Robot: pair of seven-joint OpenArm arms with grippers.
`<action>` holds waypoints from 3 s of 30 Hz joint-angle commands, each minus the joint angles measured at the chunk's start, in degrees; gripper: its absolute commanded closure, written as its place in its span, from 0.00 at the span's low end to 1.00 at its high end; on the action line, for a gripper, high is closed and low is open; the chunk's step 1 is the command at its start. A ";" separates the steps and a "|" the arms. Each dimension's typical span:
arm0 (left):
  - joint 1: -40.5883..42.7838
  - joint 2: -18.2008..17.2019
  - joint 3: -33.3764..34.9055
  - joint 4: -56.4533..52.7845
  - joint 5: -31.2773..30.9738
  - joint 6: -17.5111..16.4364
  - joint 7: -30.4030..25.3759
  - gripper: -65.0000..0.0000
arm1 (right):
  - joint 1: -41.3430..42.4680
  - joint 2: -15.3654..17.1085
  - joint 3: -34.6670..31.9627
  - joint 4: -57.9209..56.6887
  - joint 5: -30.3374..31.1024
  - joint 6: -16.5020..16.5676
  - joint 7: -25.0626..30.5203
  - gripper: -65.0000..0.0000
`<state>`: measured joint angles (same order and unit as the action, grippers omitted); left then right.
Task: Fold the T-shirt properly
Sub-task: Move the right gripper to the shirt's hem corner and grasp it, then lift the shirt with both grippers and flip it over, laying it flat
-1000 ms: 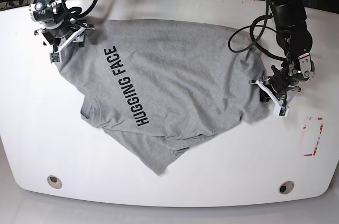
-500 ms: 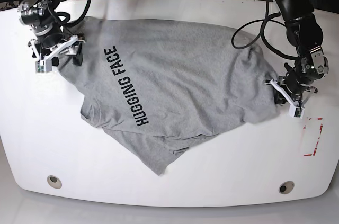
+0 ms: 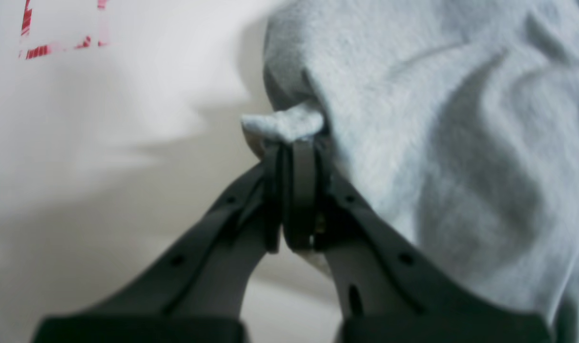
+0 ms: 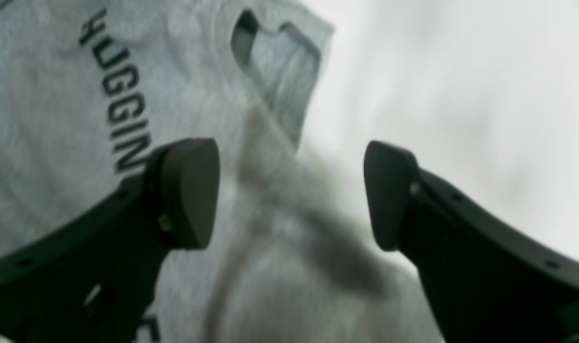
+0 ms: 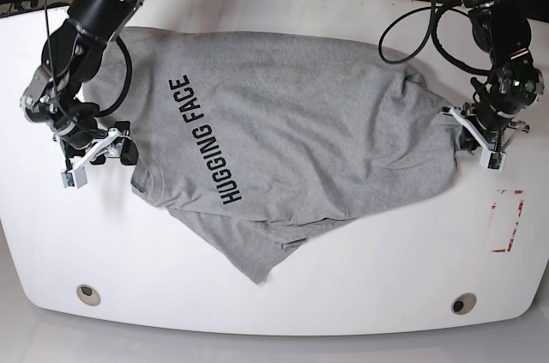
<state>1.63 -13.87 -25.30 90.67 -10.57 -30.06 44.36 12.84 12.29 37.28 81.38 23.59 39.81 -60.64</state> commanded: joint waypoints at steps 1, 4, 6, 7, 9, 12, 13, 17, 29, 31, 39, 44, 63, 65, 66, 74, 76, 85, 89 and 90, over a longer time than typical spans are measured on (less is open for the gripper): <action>-0.27 -1.30 -0.68 1.59 -0.29 0.31 -0.80 0.99 | 4.43 2.61 -2.16 -5.56 1.33 0.19 3.63 0.30; 1.32 -1.47 -0.77 1.85 -0.38 0.31 -0.80 0.99 | 9.18 4.98 -7.17 -14.18 1.33 0.19 7.76 0.30; 1.67 -1.47 -0.85 1.85 -0.38 0.31 -0.80 0.99 | 11.47 6.21 -9.98 -18.83 1.33 0.19 10.49 0.30; 1.76 -1.47 -0.94 1.85 -0.38 0.31 -0.80 0.99 | 12.70 6.56 -11.30 -20.77 1.33 0.19 11.89 0.30; 2.28 -1.47 -1.38 1.85 -0.38 0.31 -0.89 0.99 | 15.07 7.18 -14.20 -25.60 1.33 0.19 15.76 0.30; 2.37 -1.47 -3.40 1.85 -0.38 0.31 -0.89 0.99 | 18.85 8.23 -19.74 -32.72 1.33 0.19 21.04 0.30; 2.37 -1.47 -4.02 1.85 -0.38 0.31 -0.89 0.99 | 20.70 8.50 -22.38 -36.07 1.33 0.19 23.24 0.30; 2.46 -1.38 -4.46 1.85 -0.38 0.31 -0.89 0.99 | 26.32 8.76 -29.15 -48.37 1.33 0.19 32.73 0.30; 4.22 -1.38 -4.55 1.85 -0.38 0.22 -0.89 0.99 | 31.77 8.23 -44.27 -62.88 1.42 -1.70 50.22 0.30; 4.31 -1.38 -4.55 1.94 -0.38 0.22 -0.89 0.99 | 31.33 7.88 -44.27 -62.97 1.42 -2.23 50.31 0.30; 4.31 -1.38 -4.46 1.94 -0.38 0.22 -0.89 0.99 | 30.19 4.36 -44.35 -62.97 -3.42 -2.58 50.31 0.32; 4.13 -1.38 -4.20 1.85 -0.29 0.22 -0.89 0.99 | 29.31 2.34 -44.09 -62.70 -7.11 -2.58 50.31 0.54; 0.88 -1.47 -4.02 1.59 -0.20 0.75 -0.97 0.99 | 19.47 4.80 -37.85 -33.78 -7.29 -2.05 33.61 1.00; -0.53 -1.47 -4.02 1.59 -0.11 0.75 -0.97 0.99 | 17.71 4.89 -35.74 -27.63 -7.46 -2.05 29.92 1.00; -1.41 -1.47 -3.67 1.59 -0.11 0.75 -0.97 0.99 | 17.36 4.89 -35.21 -25.08 -7.46 -2.05 28.16 1.00; -9.14 -1.30 0.82 3.88 4.55 0.66 -0.80 0.99 | 19.20 7.00 -34.42 -14.88 -7.46 -1.97 20.16 1.00; -11.17 -1.30 1.96 4.05 4.63 0.75 -0.71 0.99 | 20.96 7.79 -34.42 -14.70 -7.46 -1.97 19.28 1.00; -23.91 -1.47 2.84 4.67 7.18 0.39 3.95 0.99 | 33.53 12.54 -34.77 -14.88 -7.37 -1.88 15.94 1.00; -29.72 -1.56 2.66 6.78 7.18 0.39 6.41 0.99 | 39.86 14.83 -34.77 -14.79 -7.20 0.19 12.33 1.00; -31.30 -1.56 2.75 7.13 7.18 0.39 6.67 0.99 | 41.53 14.91 -34.77 -14.70 -7.37 0.19 11.54 1.00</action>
<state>-26.68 -14.50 -22.46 95.94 -3.64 -30.11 51.77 50.09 25.76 2.15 65.28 16.38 40.29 -49.63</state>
